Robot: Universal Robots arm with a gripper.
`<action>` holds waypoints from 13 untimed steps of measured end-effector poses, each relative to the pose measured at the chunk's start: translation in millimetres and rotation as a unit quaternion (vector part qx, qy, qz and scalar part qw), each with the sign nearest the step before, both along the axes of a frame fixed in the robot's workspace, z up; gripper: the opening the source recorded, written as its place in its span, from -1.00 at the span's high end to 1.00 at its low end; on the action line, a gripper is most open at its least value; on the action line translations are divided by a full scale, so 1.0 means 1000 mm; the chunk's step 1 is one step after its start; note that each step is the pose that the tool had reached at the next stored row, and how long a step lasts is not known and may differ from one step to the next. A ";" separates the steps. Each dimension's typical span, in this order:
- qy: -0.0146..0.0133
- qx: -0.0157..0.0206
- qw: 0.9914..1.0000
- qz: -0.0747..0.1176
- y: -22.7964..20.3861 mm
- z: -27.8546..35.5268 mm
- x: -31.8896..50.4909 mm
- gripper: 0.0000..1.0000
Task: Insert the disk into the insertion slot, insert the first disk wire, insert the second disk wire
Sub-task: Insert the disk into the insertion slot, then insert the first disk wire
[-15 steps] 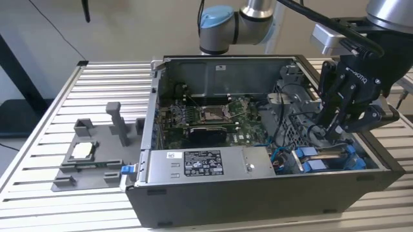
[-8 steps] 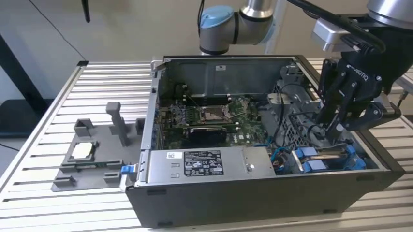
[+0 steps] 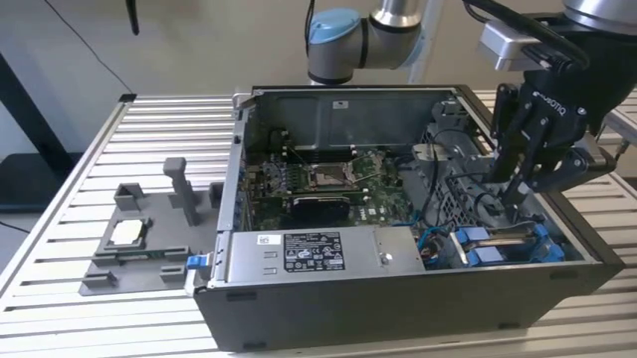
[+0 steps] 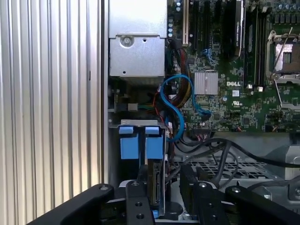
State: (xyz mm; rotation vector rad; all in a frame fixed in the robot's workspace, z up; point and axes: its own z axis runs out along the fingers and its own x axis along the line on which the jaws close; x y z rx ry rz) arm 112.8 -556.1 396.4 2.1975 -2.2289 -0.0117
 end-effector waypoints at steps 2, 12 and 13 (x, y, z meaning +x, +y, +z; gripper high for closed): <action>-0.005 0.001 1.000 0.001 0.0028 0.0000 0.0000 0.18; -0.007 0.001 1.000 0.022 0.0148 -0.0001 0.0001 0.18; -0.007 0.001 1.000 0.026 0.0152 -0.0001 0.0000 0.18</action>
